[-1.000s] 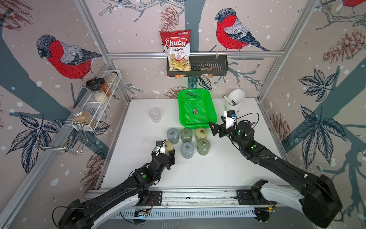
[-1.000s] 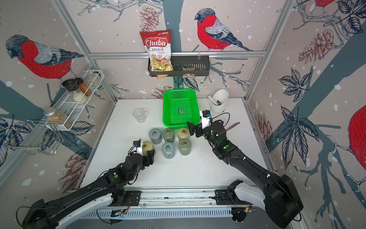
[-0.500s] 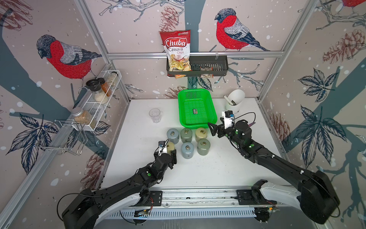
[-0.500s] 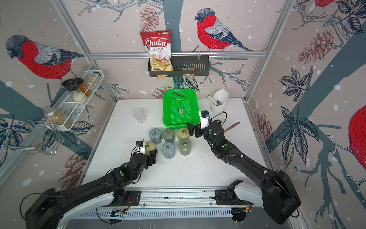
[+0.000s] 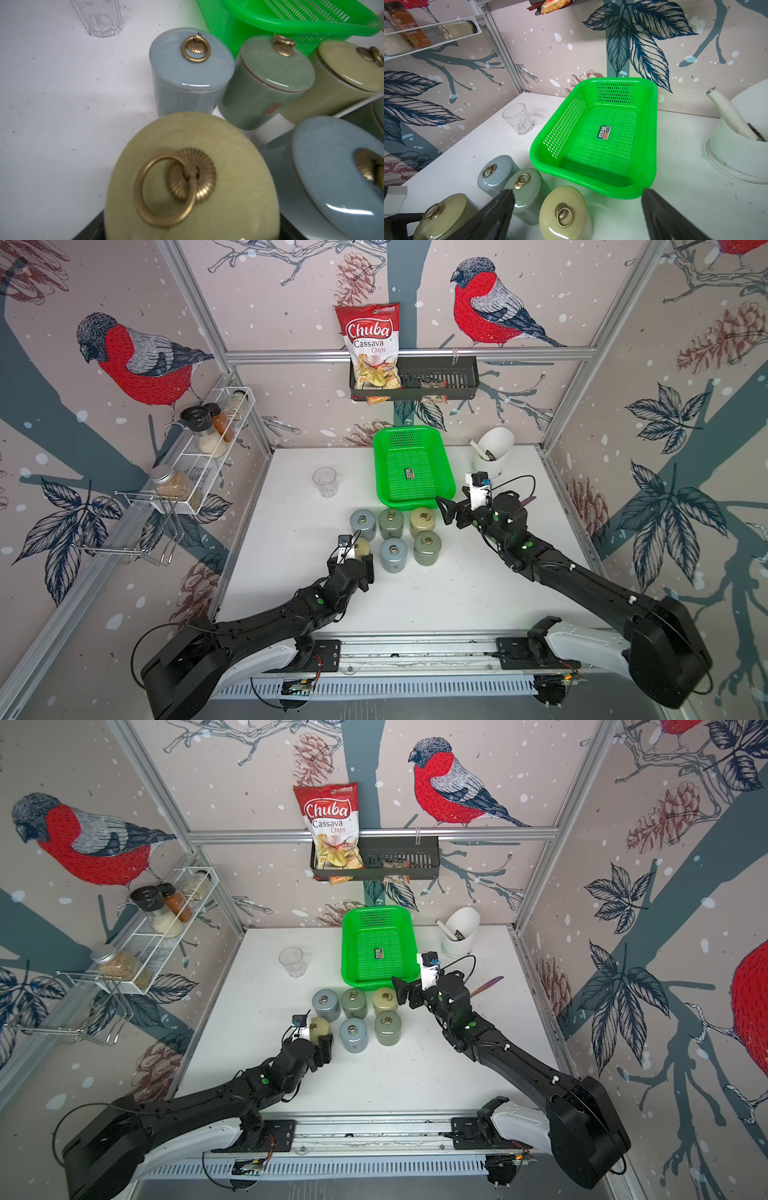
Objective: Take the tea canister out of the basket
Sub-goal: Place the tea canister at the center of the board.
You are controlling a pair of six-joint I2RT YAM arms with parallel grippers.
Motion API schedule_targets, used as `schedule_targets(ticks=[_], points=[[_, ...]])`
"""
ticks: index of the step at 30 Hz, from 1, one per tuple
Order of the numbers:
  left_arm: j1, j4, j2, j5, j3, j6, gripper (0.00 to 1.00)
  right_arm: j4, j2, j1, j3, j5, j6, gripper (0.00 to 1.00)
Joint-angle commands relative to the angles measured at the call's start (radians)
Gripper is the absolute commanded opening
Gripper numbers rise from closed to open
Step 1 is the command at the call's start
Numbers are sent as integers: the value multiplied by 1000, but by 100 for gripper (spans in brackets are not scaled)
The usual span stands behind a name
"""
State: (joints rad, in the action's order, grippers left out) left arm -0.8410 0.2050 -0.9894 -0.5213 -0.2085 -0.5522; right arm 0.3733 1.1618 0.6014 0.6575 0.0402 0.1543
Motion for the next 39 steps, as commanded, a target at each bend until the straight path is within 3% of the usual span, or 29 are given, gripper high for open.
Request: schedule_targets(ticks=[1, 25, 39], points=[[-3, 124, -22, -11, -19, 3, 44, 24, -2, 3, -2, -9, -9, 100], [-3, 148, -83, -2, -23, 6, 69, 17, -6, 0, -10, -20, -15, 100], [-4, 168, -84, 38, -25, 31, 76, 13, -12, 0, -11, -20, -16, 100]])
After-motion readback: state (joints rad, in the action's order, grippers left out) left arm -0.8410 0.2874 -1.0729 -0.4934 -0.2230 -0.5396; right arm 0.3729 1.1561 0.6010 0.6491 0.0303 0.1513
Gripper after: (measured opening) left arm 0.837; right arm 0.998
